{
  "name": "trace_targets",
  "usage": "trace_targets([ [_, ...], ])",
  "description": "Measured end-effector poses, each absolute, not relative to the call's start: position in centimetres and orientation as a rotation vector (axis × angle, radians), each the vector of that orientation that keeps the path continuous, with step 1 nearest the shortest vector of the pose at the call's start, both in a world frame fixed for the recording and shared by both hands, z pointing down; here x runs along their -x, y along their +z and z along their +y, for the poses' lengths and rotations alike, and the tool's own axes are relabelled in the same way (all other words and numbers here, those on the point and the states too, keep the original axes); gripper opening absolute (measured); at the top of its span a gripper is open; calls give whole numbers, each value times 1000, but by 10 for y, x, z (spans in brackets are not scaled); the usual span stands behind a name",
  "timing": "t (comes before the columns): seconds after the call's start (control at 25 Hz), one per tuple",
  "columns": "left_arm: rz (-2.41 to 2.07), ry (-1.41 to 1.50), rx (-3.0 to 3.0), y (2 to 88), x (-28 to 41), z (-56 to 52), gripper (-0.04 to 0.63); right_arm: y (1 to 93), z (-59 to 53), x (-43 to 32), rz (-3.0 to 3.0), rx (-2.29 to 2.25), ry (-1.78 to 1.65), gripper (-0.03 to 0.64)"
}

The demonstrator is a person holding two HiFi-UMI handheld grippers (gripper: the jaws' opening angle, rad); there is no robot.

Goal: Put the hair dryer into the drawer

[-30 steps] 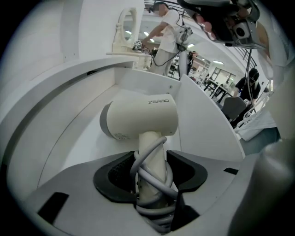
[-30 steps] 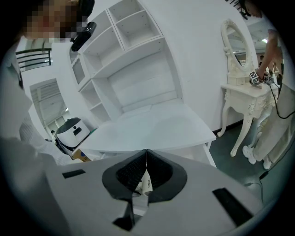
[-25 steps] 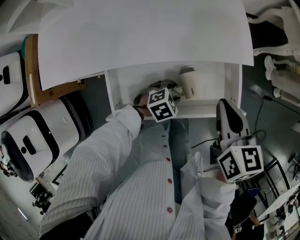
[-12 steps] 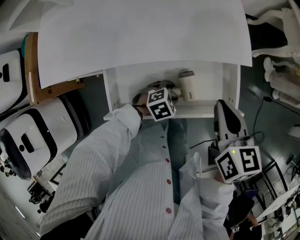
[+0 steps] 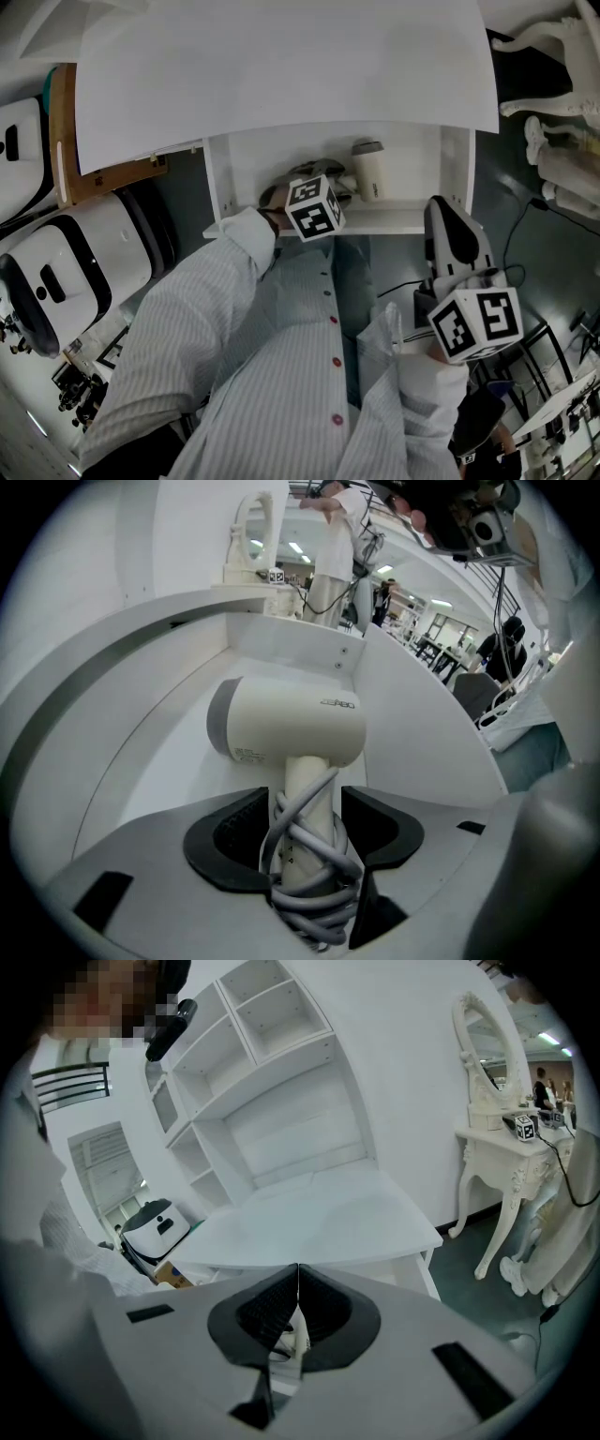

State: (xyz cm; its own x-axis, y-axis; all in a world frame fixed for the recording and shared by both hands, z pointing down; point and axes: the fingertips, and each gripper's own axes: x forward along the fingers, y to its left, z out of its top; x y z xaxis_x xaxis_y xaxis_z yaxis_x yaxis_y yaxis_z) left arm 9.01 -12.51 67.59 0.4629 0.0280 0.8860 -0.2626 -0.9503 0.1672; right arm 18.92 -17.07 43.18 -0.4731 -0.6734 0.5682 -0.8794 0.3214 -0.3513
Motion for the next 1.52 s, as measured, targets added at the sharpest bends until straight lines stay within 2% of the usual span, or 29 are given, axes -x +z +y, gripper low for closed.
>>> trace_targets([
  [0.48,-320,1381,-2477,626,-91,-152,256,405,-174,-172,-2351,-1334,846,11],
  [0.88,-447,1148,-2519,547,-103,-170,255,358,-176,-166,-2430,-1315,744,11],
  [1.52,-757,410,-2680,340,-128,-203,220,259,-196,-156,-2622,-1280,453,12],
])
